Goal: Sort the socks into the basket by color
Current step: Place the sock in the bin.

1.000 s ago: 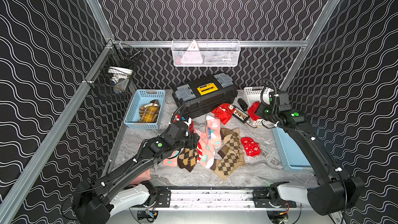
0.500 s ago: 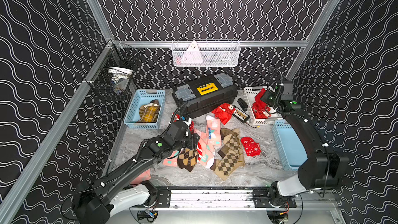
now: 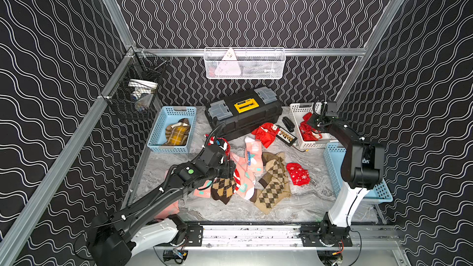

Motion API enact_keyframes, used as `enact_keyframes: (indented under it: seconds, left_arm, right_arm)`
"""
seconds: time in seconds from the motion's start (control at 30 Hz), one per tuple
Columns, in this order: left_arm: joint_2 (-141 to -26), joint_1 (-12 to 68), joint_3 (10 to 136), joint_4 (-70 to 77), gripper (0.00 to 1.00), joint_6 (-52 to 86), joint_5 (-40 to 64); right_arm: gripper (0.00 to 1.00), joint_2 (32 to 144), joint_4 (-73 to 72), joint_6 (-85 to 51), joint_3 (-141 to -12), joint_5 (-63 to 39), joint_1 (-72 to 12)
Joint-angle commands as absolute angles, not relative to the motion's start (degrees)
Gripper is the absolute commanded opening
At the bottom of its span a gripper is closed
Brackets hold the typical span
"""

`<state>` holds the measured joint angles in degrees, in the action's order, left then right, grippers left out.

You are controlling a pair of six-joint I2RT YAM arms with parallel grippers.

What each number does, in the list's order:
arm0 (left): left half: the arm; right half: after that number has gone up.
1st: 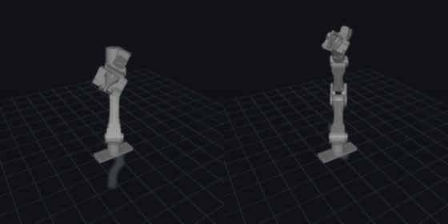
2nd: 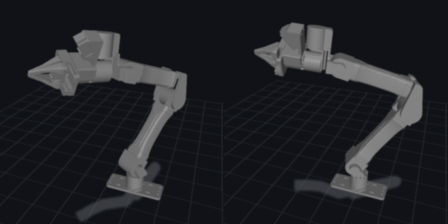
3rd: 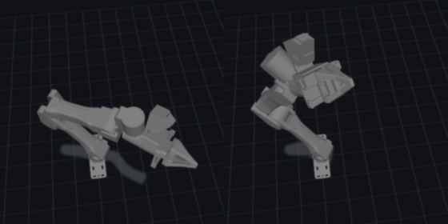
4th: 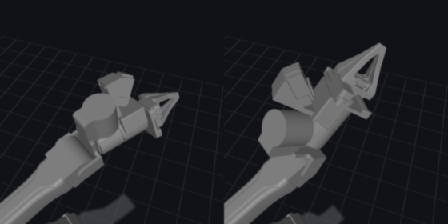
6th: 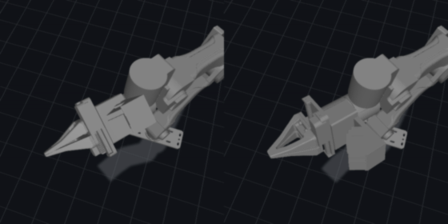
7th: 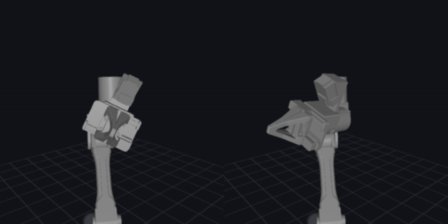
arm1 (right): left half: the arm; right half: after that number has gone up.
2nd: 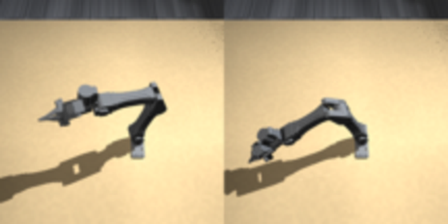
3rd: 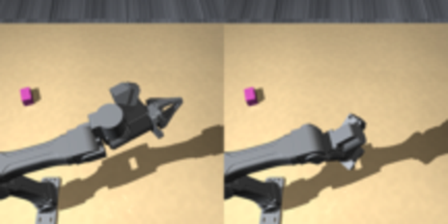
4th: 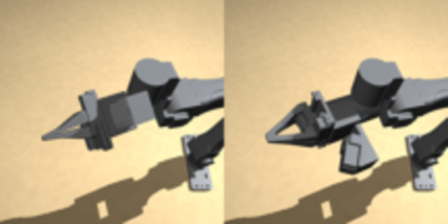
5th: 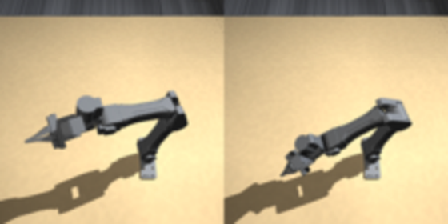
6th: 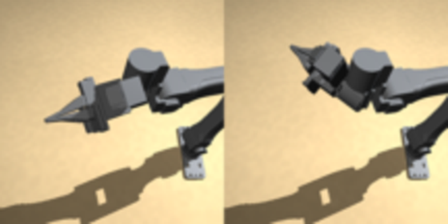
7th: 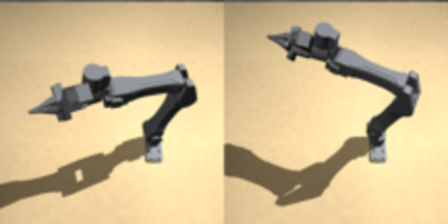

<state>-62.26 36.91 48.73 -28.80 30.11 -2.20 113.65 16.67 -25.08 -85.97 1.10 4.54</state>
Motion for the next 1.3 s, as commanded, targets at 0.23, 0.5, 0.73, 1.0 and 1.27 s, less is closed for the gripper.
enact_keyframes:
  seconds: [0.23,0.5,0.73,1.0,1.27]
  left_arm:
    - [-65.3,37.0,49.1,-31.5,0.73,32.0,-3.8]
    - [-66.3,38.0,46.2,-29.6,0.73,33.8,-3.8]
    - [-69.8,41.3,45.4,-28.3,0.74,35.1,-5.1]
    - [-75.5,44.6,46.4,-27.5,0.75,35.8,-9.5]
    - [-81.2,45.6,49.0,-27.6,0.72,36.0,-12.7]
  right_arm:
    - [0.0,115.2,20.8,-28.8,-86.6,-4.3,5.1]
    - [0.6,110.9,23.1,-29.5,-87.4,-4.5,5.0]
    - [0.98,106.2,24.1,-31.0,-84.8,-5.4,3.8]
    - [1.0,96.7,23.8,-31.5,-77.1,-5.0,-1.3]
    - [1.0,89.8,25.1,-31.1,-73.1,-3.8,-7.9]
